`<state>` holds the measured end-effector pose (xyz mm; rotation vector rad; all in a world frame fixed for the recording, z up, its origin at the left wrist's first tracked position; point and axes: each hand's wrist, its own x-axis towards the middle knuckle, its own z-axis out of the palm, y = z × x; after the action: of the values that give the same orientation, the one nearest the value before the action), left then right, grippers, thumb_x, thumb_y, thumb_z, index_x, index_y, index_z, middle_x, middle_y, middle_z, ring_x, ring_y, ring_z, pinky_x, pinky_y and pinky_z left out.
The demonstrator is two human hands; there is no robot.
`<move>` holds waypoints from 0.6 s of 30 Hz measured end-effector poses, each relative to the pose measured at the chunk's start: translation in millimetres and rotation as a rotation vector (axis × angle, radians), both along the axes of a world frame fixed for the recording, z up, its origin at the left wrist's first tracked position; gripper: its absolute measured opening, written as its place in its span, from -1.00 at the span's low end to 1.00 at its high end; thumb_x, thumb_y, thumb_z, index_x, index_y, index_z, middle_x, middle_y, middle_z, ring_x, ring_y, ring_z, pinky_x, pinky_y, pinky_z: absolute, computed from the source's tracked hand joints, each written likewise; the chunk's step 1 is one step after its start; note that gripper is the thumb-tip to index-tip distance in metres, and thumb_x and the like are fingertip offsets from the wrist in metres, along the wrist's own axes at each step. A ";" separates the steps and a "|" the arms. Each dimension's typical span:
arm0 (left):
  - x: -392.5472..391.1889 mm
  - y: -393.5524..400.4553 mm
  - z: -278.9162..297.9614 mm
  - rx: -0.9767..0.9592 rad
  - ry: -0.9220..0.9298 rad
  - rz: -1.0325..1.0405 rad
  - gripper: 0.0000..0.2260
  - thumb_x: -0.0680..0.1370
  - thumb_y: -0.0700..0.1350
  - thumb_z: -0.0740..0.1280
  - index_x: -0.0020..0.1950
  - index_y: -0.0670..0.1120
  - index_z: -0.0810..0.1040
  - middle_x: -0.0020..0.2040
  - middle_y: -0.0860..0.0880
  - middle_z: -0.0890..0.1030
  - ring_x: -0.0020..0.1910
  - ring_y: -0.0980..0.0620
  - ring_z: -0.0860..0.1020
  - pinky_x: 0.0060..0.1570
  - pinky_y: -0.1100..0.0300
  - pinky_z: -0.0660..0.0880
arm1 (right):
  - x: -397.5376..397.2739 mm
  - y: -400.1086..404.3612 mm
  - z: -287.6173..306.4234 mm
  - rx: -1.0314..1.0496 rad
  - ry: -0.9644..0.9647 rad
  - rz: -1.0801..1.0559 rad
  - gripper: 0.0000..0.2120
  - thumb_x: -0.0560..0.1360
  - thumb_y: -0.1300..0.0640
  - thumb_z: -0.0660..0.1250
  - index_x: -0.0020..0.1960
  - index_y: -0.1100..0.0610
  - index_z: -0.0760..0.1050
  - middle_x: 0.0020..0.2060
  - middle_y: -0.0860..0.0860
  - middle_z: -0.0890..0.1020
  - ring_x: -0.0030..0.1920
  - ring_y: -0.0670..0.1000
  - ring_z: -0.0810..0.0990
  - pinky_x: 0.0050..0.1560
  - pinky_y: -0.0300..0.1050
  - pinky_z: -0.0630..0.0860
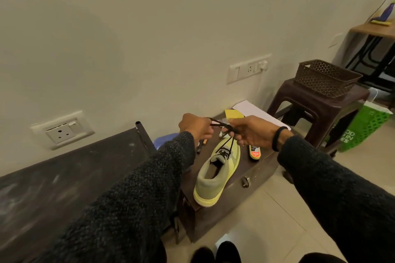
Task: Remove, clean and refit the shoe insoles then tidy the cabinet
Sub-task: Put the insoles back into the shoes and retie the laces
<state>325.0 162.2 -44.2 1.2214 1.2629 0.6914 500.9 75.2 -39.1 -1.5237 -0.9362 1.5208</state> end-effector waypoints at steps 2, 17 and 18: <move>-6.0 -8.7 -18.9 -0.145 -0.027 -0.038 -0.89 0.60 -0.29 0.34 0.07 -0.29 0.61 -0.23 -0.16 0.65 -0.34 0.02 0.63 -0.36 0.15 0.65 | -2.4 -1.5 1.6 0.080 -0.231 0.004 -0.68 0.61 0.15 0.36 0.16 0.43 0.59 -0.33 0.06 0.54 -0.37 -0.07 0.45 -0.35 -0.26 0.50; -12.5 -55.6 -65.4 -0.616 -0.224 -0.169 -0.73 0.69 -0.31 0.15 -0.14 -0.20 0.55 -0.46 -0.07 0.61 -0.30 0.03 0.57 -0.27 0.18 0.60 | -71.7 -38.0 -49.8 0.704 -1.312 0.111 -0.91 0.51 0.13 0.45 -0.05 0.03 0.54 -0.23 -0.13 0.53 -0.20 -0.05 0.49 -0.17 -0.08 0.49; -14.0 -52.7 -64.7 -0.656 -0.253 -0.146 -0.72 0.70 -0.29 0.14 -0.13 -0.20 0.56 -0.45 -0.10 0.62 -0.32 0.01 0.58 -0.30 0.16 0.61 | -74.3 -44.3 -58.0 0.733 -1.323 0.101 -0.92 0.51 0.13 0.45 -0.05 0.03 0.55 -0.22 -0.09 0.57 -0.18 -0.01 0.52 -0.17 -0.04 0.52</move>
<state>311.0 109.6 -108.9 0.6511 1.0539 0.2709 426.6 30.9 -97.1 -1.7805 -1.9927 -0.0815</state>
